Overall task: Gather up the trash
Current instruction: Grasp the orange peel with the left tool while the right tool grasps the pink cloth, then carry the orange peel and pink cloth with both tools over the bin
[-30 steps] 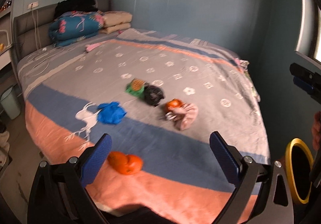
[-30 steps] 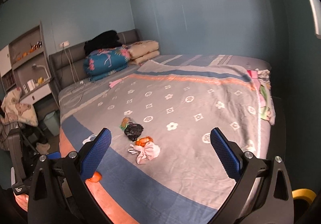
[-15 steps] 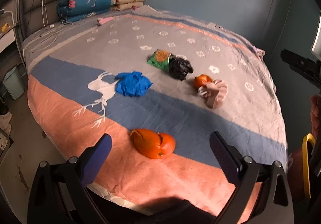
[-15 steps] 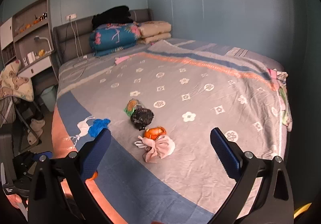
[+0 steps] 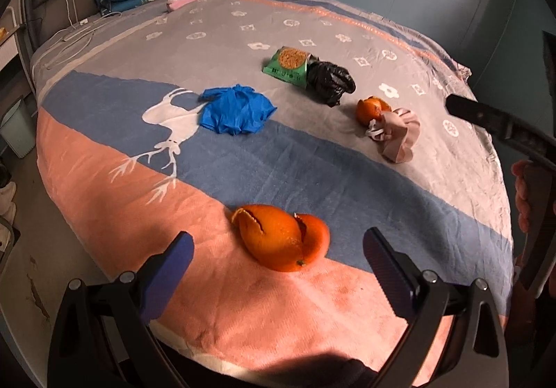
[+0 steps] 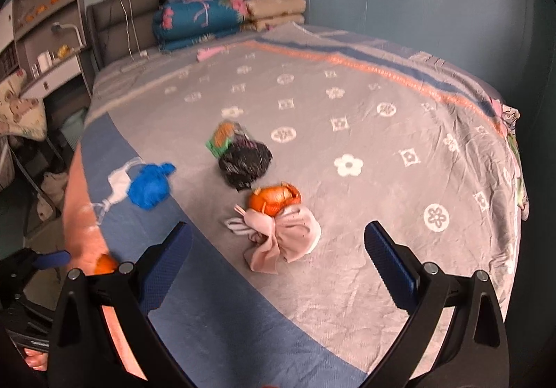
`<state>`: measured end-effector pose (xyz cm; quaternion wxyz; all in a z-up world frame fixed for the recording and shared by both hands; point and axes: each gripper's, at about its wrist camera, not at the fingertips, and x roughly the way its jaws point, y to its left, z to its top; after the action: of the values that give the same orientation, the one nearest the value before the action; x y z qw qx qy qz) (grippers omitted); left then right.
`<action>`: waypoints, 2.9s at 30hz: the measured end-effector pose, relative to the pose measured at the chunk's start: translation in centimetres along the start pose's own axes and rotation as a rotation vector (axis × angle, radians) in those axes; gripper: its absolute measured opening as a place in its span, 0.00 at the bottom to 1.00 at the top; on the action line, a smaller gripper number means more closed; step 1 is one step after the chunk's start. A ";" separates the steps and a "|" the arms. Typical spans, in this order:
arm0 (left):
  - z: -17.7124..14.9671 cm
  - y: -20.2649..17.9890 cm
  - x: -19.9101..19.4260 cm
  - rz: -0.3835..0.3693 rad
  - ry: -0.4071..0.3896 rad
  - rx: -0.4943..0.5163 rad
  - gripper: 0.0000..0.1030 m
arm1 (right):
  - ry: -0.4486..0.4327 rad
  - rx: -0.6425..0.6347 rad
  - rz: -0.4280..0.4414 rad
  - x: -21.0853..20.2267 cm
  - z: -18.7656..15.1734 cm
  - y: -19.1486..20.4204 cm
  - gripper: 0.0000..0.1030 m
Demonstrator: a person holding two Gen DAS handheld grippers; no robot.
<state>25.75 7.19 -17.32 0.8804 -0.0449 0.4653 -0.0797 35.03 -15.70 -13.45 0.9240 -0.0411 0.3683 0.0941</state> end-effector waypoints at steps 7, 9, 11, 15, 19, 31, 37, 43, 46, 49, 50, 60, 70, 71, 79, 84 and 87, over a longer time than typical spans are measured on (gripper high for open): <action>0.1 0.4 2.3 -0.017 0.037 -0.028 0.91 | 0.100 -0.026 -0.038 5.2 -0.7 -0.1 0.92; 0.0 0.4 2.8 -0.016 0.044 -0.027 0.91 | 0.114 -0.031 -0.044 6.3 -0.8 -0.1 0.92; 0.1 0.4 3.2 -0.020 0.046 -0.021 0.91 | 0.134 -0.039 -0.052 7.5 -0.8 -0.1 0.92; 0.5 0.3 3.8 -0.023 0.039 -0.006 0.89 | 0.151 -0.041 -0.058 9.3 -0.6 -0.1 0.92; 0.7 0.4 4.3 -0.031 0.032 0.000 0.83 | 0.170 -0.034 -0.067 11.1 -0.2 -0.3 0.92; 0.5 -0.6 4.7 -0.067 0.033 0.068 0.44 | 0.243 0.005 -0.057 13.5 -0.4 -0.5 0.68; 0.3 -1.0 4.1 -0.069 0.020 0.081 0.35 | 0.239 0.022 -0.054 12.9 -0.4 -0.8 0.49; 0.3 -1.1 3.2 -0.084 0.015 0.079 0.33 | 0.216 0.039 -0.052 11.7 -0.1 -1.0 0.37; 0.5 -1.2 2.6 -0.090 0.005 0.084 0.33 | 0.203 0.043 -0.048 10.7 0.2 -1.1 0.36; 0.7 -1.2 1.9 -0.098 -0.006 0.080 0.33 | 0.190 0.051 -0.034 9.4 0.5 -1.4 0.36; 0.8 -1.2 1.7 -0.101 -0.010 0.077 0.33 | 0.182 0.051 -0.029 8.8 0.6 -1.4 0.36; 0.9 -1.8 -0.7 -0.107 -0.051 0.082 0.33 | 0.118 0.078 0.005 2.6 0.6 -2.0 0.36; 0.9 -2.0 -3.6 -0.108 -0.093 0.070 0.33 | 0.060 0.089 0.033 -3.6 0.0 -2.4 0.36; 0.9 -2.0 -3.9 -0.109 -0.095 0.069 0.33 | 0.056 0.087 0.038 -4.3 -0.1 -2.4 0.36; 0.9 -2.7 -6.0 -0.114 -0.124 0.063 0.33 | 0.013 0.099 0.048 -8.3 -0.7 -2.9 0.36; 0.8 -3.3 -7.2 -0.113 -0.142 0.067 0.33 | -0.010 0.159 0.044 -10.7 -1.2 -3.8 0.36; 0.8 -3.8 -7.9 -0.117 -0.151 0.069 0.33 | -0.040 0.158 0.032 -12.3 -1.4 -4.1 0.36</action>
<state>21.63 4.93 -9.85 0.9079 -0.0474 0.3910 -0.1435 26.16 -21.73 -5.94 0.9299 0.0395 0.3568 0.0803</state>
